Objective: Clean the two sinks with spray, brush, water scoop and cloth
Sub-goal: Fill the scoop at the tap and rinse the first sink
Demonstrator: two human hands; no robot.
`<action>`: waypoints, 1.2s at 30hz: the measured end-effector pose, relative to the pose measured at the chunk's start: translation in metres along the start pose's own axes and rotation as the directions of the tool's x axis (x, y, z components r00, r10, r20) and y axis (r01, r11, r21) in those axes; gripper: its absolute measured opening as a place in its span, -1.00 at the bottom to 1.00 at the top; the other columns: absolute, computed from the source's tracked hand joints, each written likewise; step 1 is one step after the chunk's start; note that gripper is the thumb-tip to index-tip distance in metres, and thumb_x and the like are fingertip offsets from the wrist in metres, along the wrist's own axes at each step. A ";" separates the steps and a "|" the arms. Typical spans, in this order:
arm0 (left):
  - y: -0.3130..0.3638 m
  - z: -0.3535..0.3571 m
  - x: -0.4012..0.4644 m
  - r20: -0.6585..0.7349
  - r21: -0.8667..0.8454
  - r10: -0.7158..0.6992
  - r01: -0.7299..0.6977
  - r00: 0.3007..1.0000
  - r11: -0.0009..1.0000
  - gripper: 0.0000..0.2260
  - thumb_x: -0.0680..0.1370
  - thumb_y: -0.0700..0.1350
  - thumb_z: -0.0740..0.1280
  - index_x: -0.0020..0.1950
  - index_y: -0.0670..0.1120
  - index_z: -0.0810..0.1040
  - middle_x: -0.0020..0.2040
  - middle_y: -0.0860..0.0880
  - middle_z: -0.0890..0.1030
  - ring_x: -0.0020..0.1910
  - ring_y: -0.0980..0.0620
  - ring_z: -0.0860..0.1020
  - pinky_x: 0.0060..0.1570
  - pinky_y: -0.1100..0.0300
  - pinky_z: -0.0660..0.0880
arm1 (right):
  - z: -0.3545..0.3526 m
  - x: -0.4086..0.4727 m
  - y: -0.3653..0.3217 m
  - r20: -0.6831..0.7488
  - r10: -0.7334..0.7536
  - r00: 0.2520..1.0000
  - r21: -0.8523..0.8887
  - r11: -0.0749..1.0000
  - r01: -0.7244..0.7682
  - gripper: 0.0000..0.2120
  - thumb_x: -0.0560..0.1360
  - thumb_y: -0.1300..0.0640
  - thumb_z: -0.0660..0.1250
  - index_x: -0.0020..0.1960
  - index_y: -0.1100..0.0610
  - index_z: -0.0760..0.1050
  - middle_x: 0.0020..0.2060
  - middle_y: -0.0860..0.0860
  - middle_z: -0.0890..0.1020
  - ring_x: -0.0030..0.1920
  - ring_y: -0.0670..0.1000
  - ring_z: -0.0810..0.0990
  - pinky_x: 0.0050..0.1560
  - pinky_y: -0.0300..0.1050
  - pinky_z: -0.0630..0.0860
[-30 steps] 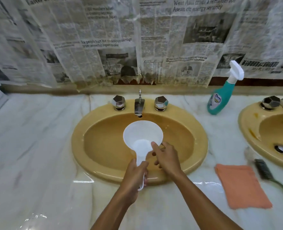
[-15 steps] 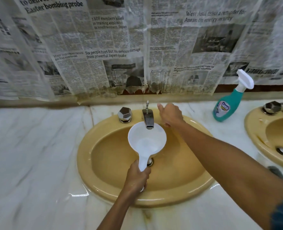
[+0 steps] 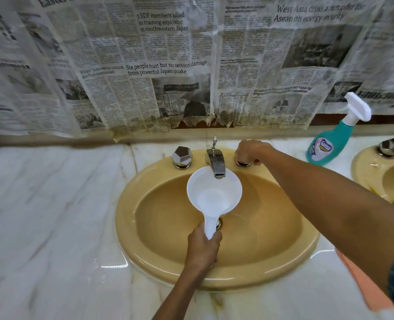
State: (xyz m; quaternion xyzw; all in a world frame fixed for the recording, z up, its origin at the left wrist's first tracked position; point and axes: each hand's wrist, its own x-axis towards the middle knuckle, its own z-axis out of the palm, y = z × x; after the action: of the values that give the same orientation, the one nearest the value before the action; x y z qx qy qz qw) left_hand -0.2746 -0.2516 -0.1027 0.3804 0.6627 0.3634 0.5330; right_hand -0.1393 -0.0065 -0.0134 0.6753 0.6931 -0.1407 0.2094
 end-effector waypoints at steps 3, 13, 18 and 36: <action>0.001 0.000 -0.001 -0.002 -0.002 0.007 -0.007 1.000 1.000 -0.87 0.54 -0.21 0.26 0.02 -0.04 0.54 -0.25 -0.08 0.50 -0.45 0.04 0.41 -0.51 0.23 0.40 | 0.006 -0.003 -0.003 -0.003 -0.036 0.999 -0.089 0.995 0.036 -0.55 0.57 0.22 0.21 0.44 0.18 0.25 0.21 0.25 0.45 -0.07 0.15 0.53 -0.21 0.01 0.50; -0.004 0.001 0.004 -0.012 0.012 0.031 -0.031 0.999 0.999 -0.89 0.55 -0.21 0.28 0.02 -0.05 0.55 -0.27 -0.08 0.50 -0.53 0.08 0.39 -0.55 0.25 0.34 | 0.011 -0.009 0.001 -0.191 0.048 0.980 0.195 0.981 -0.010 -0.70 0.58 -0.04 0.28 0.08 0.20 0.54 -0.06 0.10 0.59 -0.12 0.16 0.59 -0.19 -0.05 0.50; -0.005 0.001 0.005 -0.019 0.019 0.037 -0.037 0.999 0.999 -0.90 0.56 -0.21 0.28 0.03 -0.06 0.55 -0.27 -0.08 0.50 -0.53 0.08 0.38 -0.55 0.25 0.35 | 0.010 -0.012 0.002 -0.180 0.042 0.983 0.204 0.979 -0.004 -0.85 0.57 0.12 0.28 0.09 0.17 0.46 -0.08 0.08 0.52 -0.08 0.15 0.56 -0.18 -0.04 0.48; -0.003 0.001 0.003 -0.014 0.026 0.011 -0.011 1.000 1.000 -0.87 0.53 -0.21 0.28 0.05 -0.09 0.55 -0.33 -0.03 0.43 -0.59 0.08 0.34 -0.55 0.24 0.35 | -0.001 -0.001 0.000 -0.151 -0.060 0.987 0.110 0.991 0.077 -0.68 0.60 0.05 0.31 0.23 0.24 0.41 0.06 0.16 0.54 -0.11 0.14 0.53 -0.04 0.00 0.56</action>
State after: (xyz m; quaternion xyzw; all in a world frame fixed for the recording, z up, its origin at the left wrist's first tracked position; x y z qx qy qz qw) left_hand -0.2745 -0.2499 -0.1071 0.3884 0.6688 0.3604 0.5215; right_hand -0.1398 -0.0067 -0.0117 0.6706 0.7201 -0.1374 0.1134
